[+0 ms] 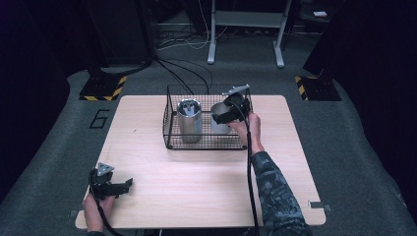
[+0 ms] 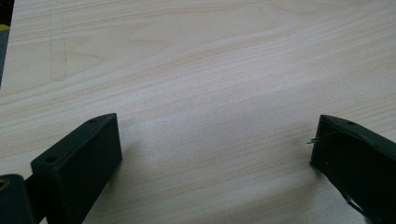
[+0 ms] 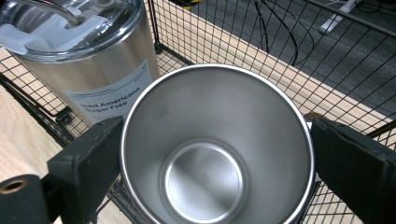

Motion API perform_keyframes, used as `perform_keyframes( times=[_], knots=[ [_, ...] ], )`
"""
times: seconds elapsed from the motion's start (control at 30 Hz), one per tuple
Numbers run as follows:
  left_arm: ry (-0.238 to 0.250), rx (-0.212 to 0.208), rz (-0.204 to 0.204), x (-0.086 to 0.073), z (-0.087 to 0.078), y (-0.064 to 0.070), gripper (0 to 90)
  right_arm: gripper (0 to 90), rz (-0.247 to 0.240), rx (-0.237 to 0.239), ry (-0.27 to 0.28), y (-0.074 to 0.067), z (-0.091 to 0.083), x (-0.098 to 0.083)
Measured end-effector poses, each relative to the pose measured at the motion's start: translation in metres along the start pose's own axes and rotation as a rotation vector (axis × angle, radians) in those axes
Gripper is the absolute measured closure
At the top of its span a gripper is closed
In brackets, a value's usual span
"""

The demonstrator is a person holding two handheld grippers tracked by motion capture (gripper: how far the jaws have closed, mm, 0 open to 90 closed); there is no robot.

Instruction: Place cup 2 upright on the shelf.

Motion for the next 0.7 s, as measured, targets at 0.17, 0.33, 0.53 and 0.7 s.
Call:
perform_keyframes(
  times=[0.17, 0.33, 0.53, 0.7],
  knots=[
    [0.0, 0.001, 0.0, 0.0, 0.0, 0.0, 1.6, 5.4, 0.005, -0.005, -0.018, 0.001, 0.006, -0.002],
    [-0.01, -0.008, 0.003, 0.0, -0.001, 0.0, 1.6, 5.4, 0.015, -0.02, -0.027, 0.003, 0.014, -0.008],
    [-0.011, -0.009, 0.004, 0.0, -0.001, 0.0, 1.7, 5.4, 0.025, -0.026, -0.042, 0.005, 0.024, -0.014],
    [-0.01, -0.008, 0.004, 0.0, -0.001, 0.0, 1.6, 5.4, 0.032, -0.029, -0.048, 0.004, 0.031, -0.018]
  ],
)
Point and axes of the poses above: each handheld gripper's, and its own axes: z roughly forward along the jaws, x roughly out of its top, y roughly to its right, the point moved 5 cm from there along z, roughly forward along the jaws, and after that the axes turned 13 degrees about z, right-handed, at the moved point
